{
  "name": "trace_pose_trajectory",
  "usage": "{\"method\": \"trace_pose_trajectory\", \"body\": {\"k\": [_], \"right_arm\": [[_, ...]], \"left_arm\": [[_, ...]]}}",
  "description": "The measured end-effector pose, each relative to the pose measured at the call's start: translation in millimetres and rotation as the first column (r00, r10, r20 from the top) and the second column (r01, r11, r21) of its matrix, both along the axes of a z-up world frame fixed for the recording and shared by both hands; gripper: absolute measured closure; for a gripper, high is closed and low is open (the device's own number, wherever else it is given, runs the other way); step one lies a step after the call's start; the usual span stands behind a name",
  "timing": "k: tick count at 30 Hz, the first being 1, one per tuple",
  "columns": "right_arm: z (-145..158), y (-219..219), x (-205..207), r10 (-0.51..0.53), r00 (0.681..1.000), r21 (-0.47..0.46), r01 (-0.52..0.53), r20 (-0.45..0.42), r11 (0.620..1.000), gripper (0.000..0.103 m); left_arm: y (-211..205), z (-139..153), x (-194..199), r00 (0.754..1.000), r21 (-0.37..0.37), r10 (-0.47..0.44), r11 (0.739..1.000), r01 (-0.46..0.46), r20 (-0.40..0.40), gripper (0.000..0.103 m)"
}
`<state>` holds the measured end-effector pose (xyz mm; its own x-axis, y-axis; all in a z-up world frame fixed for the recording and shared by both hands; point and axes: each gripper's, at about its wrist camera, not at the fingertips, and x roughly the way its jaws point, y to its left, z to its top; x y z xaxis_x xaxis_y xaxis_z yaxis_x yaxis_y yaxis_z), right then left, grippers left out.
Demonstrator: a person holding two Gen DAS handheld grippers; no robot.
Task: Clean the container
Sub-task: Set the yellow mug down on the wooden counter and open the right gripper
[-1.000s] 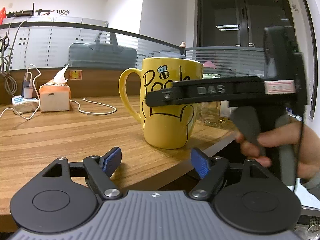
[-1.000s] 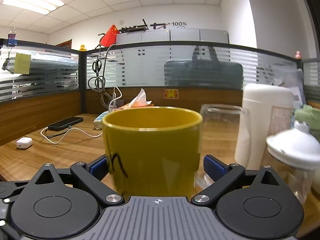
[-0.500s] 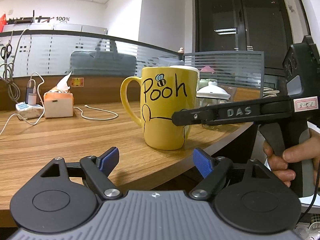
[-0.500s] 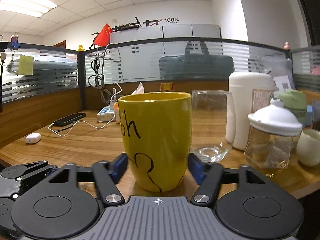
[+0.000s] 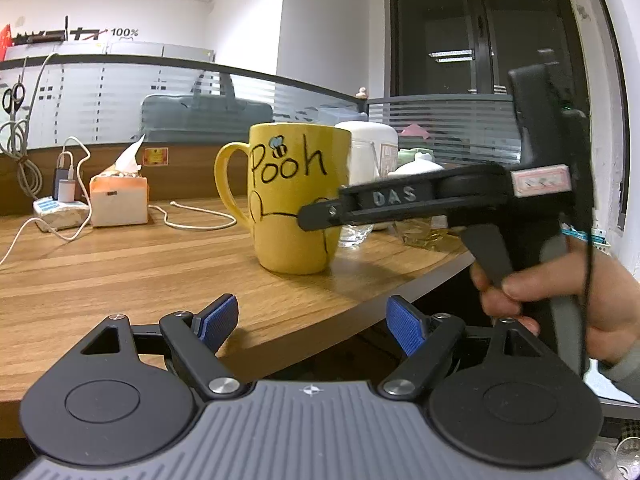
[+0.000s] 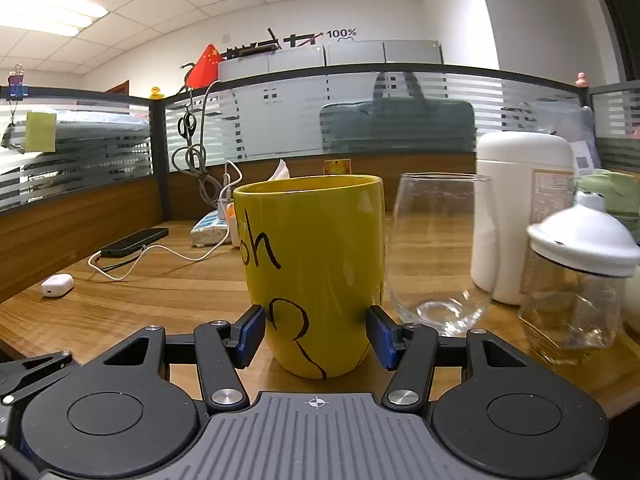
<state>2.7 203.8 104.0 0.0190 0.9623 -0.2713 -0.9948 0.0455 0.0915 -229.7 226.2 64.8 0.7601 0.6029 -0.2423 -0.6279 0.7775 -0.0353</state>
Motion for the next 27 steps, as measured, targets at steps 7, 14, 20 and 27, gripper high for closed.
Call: {"method": "trace_pose_trajectory", "body": {"k": [7, 14, 20, 27], "right_arm": [[3, 22, -1, 0.012, 1.000, -0.013, -0.011, 0.005, 1.000, 0.044], [2, 17, -4, 0.017, 1.000, -0.016, -0.017, -0.001, 1.000, 0.044], [8, 0, -5, 0.005, 1.000, -0.013, -0.005, 0.013, 1.000, 0.043], [18, -26, -1, -0.024, 1.000, -0.001, 0.024, 0.006, 1.000, 0.039]], "left_arm": [[3, -1, -7, 1.000, 0.000, 0.019, 1.000, -0.019, -0.010, 0.017], [-1, 1, -8, 1.000, -0.002, 0.014, 1.000, -0.014, -0.004, 0.016], [-8, 3, -4, 1.000, 0.004, -0.012, 1.000, 0.012, 0.000, 0.014], [-21, 6, 3, 0.999, 0.016, -0.053, 0.998, 0.053, -0.003, 0.014]]}}
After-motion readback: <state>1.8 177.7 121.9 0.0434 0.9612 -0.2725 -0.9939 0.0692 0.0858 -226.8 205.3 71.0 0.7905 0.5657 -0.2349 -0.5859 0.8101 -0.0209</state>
